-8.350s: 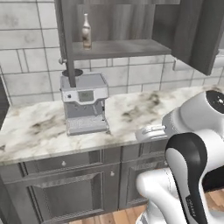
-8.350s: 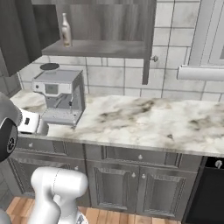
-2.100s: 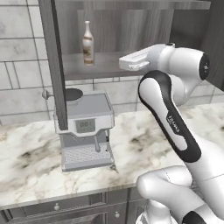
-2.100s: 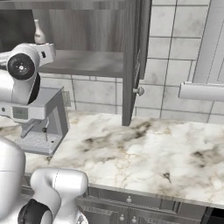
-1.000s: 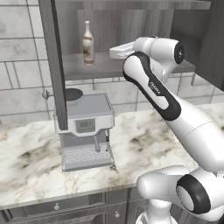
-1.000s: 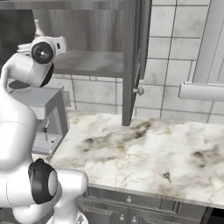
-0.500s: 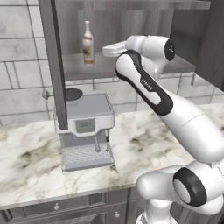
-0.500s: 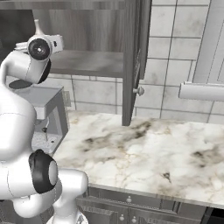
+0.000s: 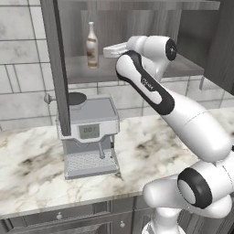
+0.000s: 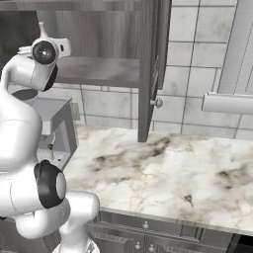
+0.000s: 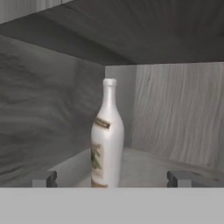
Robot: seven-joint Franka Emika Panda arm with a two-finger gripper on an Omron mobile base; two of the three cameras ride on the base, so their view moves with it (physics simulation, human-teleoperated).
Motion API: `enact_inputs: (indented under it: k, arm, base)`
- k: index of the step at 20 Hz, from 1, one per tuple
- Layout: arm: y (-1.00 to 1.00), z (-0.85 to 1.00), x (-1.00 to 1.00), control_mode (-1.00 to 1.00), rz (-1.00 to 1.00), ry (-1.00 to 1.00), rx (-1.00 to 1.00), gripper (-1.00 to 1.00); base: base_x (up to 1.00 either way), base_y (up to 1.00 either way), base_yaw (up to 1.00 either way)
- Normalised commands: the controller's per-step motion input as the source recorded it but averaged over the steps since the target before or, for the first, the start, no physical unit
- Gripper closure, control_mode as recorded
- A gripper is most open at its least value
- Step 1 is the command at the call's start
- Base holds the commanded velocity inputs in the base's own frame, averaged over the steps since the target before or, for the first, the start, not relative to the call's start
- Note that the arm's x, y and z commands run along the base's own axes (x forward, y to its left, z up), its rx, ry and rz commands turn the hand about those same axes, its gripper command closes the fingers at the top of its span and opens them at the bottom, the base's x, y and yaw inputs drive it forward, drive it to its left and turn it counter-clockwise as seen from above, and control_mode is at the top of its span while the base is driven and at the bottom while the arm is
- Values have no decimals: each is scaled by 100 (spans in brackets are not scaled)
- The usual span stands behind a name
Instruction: Get the candle and the liquor from the cabinet and move them to the dining counter.
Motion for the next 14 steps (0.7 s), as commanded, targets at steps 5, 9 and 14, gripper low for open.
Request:
enact_inputs:
  k: [5,9,14]
  arm:
    - [18,0,28,-100,0,0,0,-100]
    - [37,0,25,-100,-1,0,0,-100]
    - [18,0,20,-100,0,0,0,-100]
  base:
    - [0,0,0]
    - [0,0,0]
    - [0,0,0]
